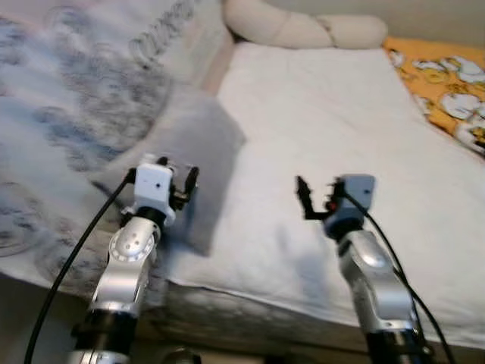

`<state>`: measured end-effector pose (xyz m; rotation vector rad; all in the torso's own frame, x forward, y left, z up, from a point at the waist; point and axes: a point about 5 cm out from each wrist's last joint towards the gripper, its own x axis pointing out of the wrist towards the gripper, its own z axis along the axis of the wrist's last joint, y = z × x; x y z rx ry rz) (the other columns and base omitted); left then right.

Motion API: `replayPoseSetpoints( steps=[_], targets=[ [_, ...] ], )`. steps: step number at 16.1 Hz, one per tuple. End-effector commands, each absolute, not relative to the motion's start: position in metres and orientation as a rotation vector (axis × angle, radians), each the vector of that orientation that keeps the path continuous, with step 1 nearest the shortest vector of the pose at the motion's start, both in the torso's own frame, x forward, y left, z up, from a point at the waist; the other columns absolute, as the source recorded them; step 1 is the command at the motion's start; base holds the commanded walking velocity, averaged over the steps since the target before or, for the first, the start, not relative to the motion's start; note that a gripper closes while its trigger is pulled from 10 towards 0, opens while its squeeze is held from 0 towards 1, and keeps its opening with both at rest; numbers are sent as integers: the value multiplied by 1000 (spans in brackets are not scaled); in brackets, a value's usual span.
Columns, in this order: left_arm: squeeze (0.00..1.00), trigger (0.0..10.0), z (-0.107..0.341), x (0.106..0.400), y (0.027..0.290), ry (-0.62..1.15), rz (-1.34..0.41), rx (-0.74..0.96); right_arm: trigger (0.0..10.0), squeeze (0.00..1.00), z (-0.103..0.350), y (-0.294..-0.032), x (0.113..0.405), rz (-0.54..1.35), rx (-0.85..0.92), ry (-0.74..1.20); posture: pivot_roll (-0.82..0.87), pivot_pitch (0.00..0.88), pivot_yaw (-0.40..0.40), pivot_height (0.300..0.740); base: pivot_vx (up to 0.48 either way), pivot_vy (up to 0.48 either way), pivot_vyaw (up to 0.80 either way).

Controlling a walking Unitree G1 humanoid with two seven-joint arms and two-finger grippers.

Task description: Clean up the room

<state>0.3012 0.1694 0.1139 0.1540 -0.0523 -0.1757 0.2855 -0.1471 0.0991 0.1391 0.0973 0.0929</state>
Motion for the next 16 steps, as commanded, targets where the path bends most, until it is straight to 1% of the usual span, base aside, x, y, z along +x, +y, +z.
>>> replayPoseSetpoints(
  steps=[1,4,8,16],
  targets=[
    [953,10000,114,297,180,-30,-122,176,10000,1000,98,-154,286,36,109,101,60,0,-19,740,0,-428,0],
    [957,10000,111,286,186,15,-86,168,10000,1000,94,-163,286,-28,77,134,53,0,-18,740,0,-426,0],
    [957,10000,102,274,188,69,-62,154,10000,1000,91,-167,285,-48,50,146,51,0,-19,740,0,-424,0],
    [957,10000,106,273,190,74,-45,175,10000,1000,89,-165,285,-38,51,147,54,0,-14,740,0,-445,0]
  ],
)
